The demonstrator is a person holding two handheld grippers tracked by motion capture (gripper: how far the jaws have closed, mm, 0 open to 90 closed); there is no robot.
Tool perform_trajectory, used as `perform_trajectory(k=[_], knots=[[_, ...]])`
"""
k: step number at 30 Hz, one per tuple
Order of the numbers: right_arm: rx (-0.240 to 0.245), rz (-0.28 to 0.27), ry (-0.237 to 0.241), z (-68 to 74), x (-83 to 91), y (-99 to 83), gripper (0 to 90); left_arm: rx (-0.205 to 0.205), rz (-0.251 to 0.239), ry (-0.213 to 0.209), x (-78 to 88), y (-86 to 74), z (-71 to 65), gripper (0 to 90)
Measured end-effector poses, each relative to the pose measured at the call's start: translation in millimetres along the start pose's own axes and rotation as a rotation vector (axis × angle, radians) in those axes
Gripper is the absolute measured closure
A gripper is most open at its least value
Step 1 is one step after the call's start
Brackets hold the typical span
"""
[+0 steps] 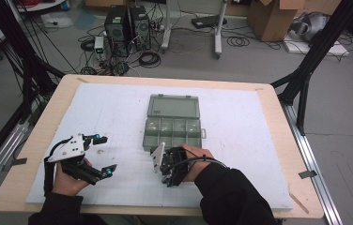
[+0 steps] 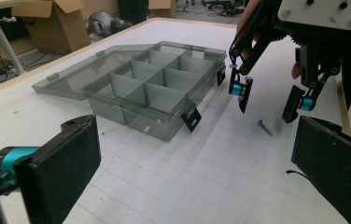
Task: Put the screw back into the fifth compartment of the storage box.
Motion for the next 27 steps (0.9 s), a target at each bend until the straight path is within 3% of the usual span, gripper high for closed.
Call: perform_trajectory(k=[7,10,23,27], knots=[[0.021,0.038,0.022,0.4,-4.5,0.0,49.3,0.0,0.002,0.001,-0.7,-0.1,-0.4,1.7],[0.054,0.065,0.03,0.6,-7.7,2.4,52.6,0.0,0.003,0.002,-0.6,-0.1,-0.4,1.7],[0.075,0.13,0.053,-0.5,-13.8,6.9,58.0,-0.008,-0.004,0.004,1.4,1.4,-0.2,1.7],[0.08,0.151,0.087,0.2,-14.4,7.9,66.1,-0.008,-0.005,0.002,0.9,2.0,-1.0,1.7]])
Point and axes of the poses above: each handheld gripper's, and its own axes: x roughly backward along the jaws, y roughly out of its top, z roughly to its left, the point moved 5 cm from there along -x, roughly forward along the jaws, and after that the axes turned 2 degrees about -x, right-handed, at the moved point
